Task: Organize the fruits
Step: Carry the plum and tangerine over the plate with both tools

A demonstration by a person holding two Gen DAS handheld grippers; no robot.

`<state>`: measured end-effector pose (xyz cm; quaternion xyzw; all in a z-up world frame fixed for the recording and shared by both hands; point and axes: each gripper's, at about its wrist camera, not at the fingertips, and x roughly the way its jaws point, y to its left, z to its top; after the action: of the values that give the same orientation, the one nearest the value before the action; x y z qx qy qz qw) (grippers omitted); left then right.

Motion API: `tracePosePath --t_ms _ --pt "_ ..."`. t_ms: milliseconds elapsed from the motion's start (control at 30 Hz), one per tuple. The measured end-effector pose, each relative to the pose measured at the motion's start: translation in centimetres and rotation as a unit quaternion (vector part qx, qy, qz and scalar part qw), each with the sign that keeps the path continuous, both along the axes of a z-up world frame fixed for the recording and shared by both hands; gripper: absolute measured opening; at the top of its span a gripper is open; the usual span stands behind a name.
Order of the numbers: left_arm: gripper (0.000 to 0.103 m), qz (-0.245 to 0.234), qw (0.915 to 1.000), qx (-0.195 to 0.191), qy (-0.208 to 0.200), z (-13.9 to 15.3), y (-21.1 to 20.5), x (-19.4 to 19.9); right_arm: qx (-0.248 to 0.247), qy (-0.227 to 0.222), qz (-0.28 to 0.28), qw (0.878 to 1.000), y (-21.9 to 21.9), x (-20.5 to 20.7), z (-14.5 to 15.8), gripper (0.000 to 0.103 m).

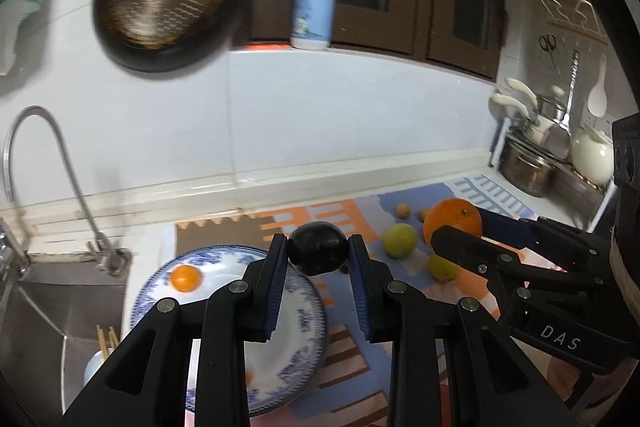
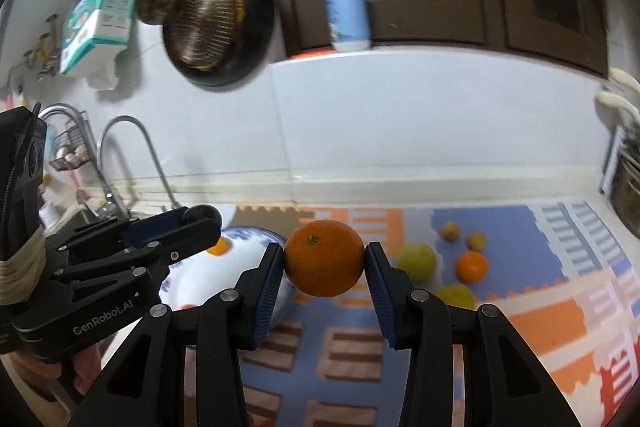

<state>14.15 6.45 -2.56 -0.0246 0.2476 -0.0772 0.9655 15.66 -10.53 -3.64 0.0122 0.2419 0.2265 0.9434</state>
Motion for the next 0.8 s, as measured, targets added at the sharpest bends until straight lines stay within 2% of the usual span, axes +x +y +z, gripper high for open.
tracePosePath --t_ms 367,800 --pt "0.03 0.072 0.9974 0.002 0.003 -0.6 4.9 -0.7 -0.009 -0.013 0.08 0.997 5.2 2.1 0.9 0.043" --pt "0.03 0.138 0.9894 0.005 0.044 -3.6 9.3 0.6 -0.034 0.004 0.149 0.988 11.1 5.5 -0.5 0.043"
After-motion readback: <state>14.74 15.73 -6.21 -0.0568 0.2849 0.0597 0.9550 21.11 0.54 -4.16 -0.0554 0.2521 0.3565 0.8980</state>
